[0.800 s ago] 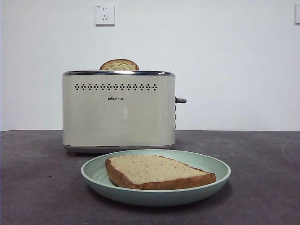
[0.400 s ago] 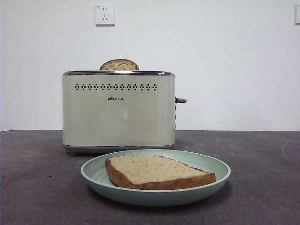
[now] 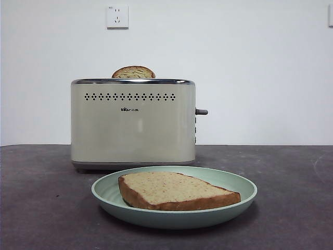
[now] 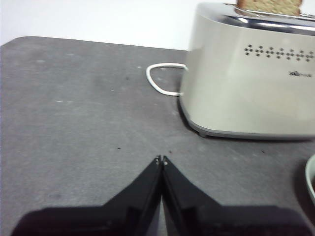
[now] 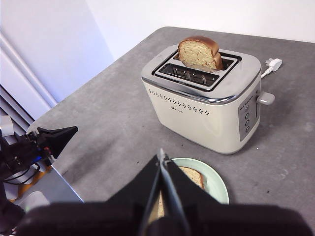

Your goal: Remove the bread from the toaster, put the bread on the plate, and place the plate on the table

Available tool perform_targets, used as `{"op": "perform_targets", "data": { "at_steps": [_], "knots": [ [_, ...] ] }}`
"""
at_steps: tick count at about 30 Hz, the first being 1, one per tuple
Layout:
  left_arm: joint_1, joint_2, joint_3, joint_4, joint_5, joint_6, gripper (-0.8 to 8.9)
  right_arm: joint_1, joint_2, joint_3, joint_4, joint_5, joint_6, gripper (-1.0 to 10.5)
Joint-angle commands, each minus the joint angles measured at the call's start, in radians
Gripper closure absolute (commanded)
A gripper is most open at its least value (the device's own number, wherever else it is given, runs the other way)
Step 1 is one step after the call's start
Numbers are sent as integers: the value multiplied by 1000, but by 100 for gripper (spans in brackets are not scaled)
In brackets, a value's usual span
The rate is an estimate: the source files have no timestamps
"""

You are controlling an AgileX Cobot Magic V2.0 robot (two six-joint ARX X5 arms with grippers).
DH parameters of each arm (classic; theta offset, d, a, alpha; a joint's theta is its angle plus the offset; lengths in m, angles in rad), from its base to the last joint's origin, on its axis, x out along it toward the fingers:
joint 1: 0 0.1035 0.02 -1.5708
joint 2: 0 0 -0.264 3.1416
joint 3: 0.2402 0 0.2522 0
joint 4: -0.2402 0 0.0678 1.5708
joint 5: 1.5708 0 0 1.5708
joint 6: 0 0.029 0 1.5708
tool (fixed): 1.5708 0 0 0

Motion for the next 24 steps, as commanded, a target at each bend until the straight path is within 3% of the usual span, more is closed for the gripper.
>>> {"op": "perform_targets", "data": {
  "at_steps": [1,13,24],
  "knots": [
    [12,-3,-13,1,10,26,815,2,-2,-1,5,2,-2,946],
    [111,-3,-13,5,7,26,815,2,-2,-1,5,2,-2,946],
    [113,-3,-13,5,7,26,814,2,-2,-1,5,2,-2,946]
  ]
}}
